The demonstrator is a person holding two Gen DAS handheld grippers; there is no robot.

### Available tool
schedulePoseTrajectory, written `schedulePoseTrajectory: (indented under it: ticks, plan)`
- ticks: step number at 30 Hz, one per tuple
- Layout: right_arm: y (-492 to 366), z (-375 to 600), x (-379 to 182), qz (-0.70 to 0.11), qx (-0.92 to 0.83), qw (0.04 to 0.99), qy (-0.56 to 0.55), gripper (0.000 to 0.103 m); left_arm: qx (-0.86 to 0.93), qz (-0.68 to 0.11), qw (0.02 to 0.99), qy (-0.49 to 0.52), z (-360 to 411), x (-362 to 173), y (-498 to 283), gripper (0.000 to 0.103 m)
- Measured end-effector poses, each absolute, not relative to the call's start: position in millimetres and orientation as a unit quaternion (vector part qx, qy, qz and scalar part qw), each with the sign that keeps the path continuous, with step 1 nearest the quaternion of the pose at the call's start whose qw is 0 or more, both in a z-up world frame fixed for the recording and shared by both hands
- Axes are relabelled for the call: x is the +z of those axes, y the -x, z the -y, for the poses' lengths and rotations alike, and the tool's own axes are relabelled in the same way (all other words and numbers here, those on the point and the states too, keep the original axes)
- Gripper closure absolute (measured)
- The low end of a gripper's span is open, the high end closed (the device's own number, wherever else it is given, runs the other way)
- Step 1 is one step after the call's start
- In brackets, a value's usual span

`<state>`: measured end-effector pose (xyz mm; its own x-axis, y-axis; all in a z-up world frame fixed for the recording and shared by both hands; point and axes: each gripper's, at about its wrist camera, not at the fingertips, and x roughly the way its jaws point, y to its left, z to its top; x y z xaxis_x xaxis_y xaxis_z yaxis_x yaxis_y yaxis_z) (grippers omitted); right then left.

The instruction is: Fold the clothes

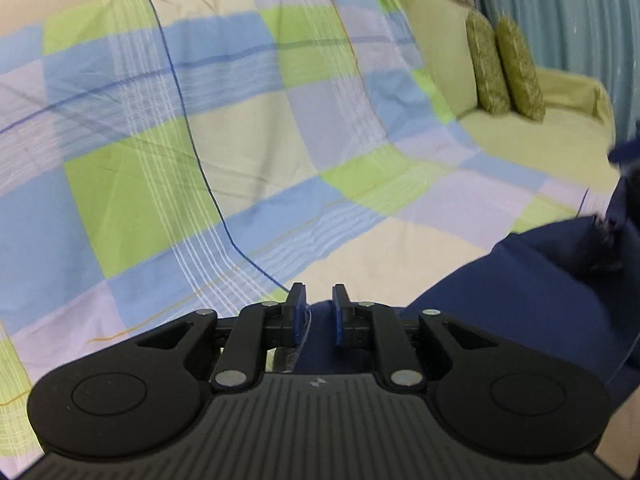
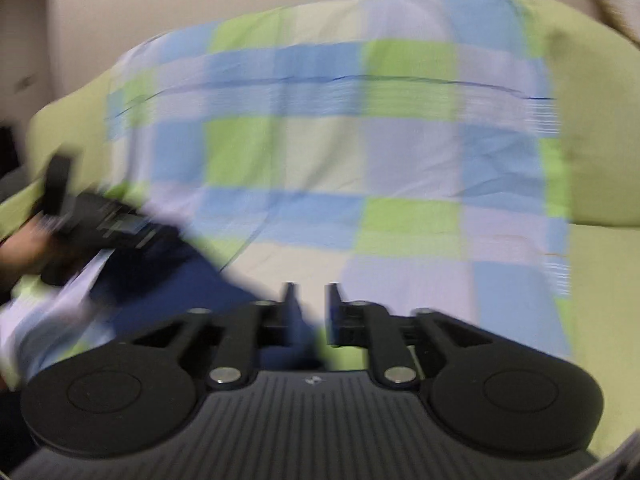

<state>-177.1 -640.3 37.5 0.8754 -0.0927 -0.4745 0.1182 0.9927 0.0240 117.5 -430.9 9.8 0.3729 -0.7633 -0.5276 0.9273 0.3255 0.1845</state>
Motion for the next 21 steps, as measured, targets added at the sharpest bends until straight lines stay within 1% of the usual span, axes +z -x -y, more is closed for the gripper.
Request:
schedulePoseTrajectory:
  ticks: [1, 2, 4, 8, 10, 13, 16, 17, 19, 21]
  plan:
    - [186, 627, 35, -0.244, -0.047, 0.969, 0.003, 0.05, -0.536, -0.163, 0.794, -0.236, 420, 15, -113, 0.063]
    - [192, 615, 33, -0.245, -0.04, 0.968, 0.034, 0.05, -0.542, -0.152, 0.79, -0.241, 411, 19, -109, 0.057]
    - [204, 591, 27, -0.248, -0.025, 0.964, 0.096, 0.05, -0.561, -0.112, 0.775, -0.267, 379, 27, -86, 0.054]
    - [208, 550, 12, -0.266, -0.004, 0.934, 0.239, 0.05, -0.597, -0.061, 0.721, -0.345, 330, 19, -46, 0.052]
    - [204, 537, 5, -0.279, -0.002, 0.914, 0.293, 0.05, -0.583, -0.043, 0.69, -0.427, 315, -2, -30, 0.052]
    - [189, 533, -2, -0.286, -0.008, 0.91, 0.3, 0.049, -0.551, -0.009, 0.655, -0.516, 318, -38, -15, 0.052]
    - [176, 529, -8, -0.295, -0.014, 0.899, 0.322, 0.049, -0.551, 0.036, 0.641, -0.533, 332, -61, -8, 0.051]
    - [174, 527, -9, -0.298, -0.014, 0.895, 0.332, 0.047, -0.547, 0.053, 0.638, -0.54, 335, -67, -7, 0.05]
    - [174, 522, -10, -0.305, -0.014, 0.881, 0.361, 0.044, -0.531, 0.116, 0.619, -0.567, 345, -81, -2, 0.05]
    - [174, 517, -12, -0.315, -0.006, 0.863, 0.396, 0.04, -0.523, 0.152, 0.597, -0.589, 354, -88, -4, 0.05]
